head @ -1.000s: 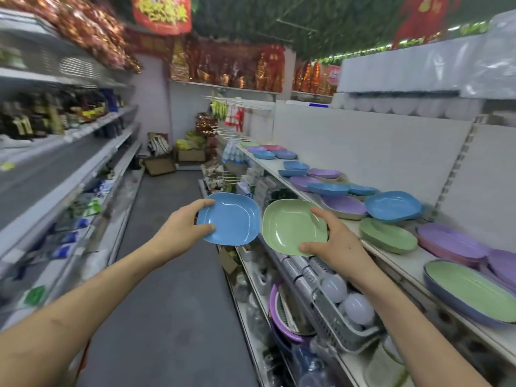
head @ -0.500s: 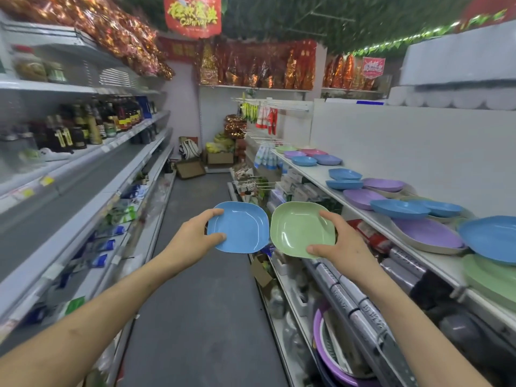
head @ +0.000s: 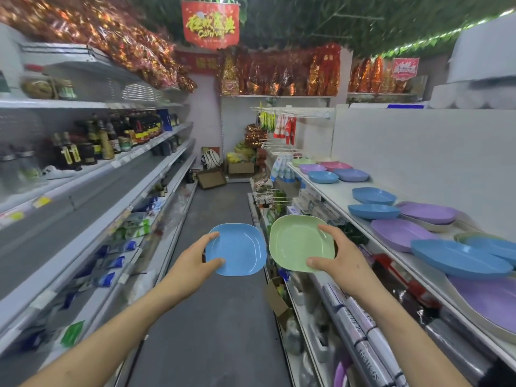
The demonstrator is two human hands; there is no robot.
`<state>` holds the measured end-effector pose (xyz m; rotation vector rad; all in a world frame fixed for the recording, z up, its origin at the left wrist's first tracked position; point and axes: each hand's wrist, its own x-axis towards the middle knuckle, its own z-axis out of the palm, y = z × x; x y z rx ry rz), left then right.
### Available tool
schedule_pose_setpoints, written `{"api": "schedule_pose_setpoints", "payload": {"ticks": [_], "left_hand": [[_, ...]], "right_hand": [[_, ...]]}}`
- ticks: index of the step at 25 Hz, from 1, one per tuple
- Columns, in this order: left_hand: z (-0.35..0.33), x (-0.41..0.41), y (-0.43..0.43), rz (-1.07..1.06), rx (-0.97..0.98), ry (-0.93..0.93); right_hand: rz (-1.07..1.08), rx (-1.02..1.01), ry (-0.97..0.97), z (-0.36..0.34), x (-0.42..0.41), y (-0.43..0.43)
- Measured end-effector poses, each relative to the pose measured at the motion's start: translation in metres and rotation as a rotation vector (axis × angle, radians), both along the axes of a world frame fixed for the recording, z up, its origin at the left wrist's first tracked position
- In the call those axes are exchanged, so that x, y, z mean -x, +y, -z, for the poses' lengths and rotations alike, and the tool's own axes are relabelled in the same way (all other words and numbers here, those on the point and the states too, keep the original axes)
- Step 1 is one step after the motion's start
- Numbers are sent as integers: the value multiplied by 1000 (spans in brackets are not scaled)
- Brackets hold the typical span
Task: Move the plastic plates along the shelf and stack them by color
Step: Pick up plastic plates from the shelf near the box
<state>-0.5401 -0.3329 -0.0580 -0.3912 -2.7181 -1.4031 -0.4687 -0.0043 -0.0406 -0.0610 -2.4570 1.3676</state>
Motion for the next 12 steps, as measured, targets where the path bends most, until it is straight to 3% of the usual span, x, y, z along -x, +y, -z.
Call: {"api": "schedule_pose_setpoints", "payload": {"ticks": [12], "left_hand": [[27, 111, -41, -196, -59, -65]], "right_hand": [[-164, 68, -19, 32, 169, -42]]}}
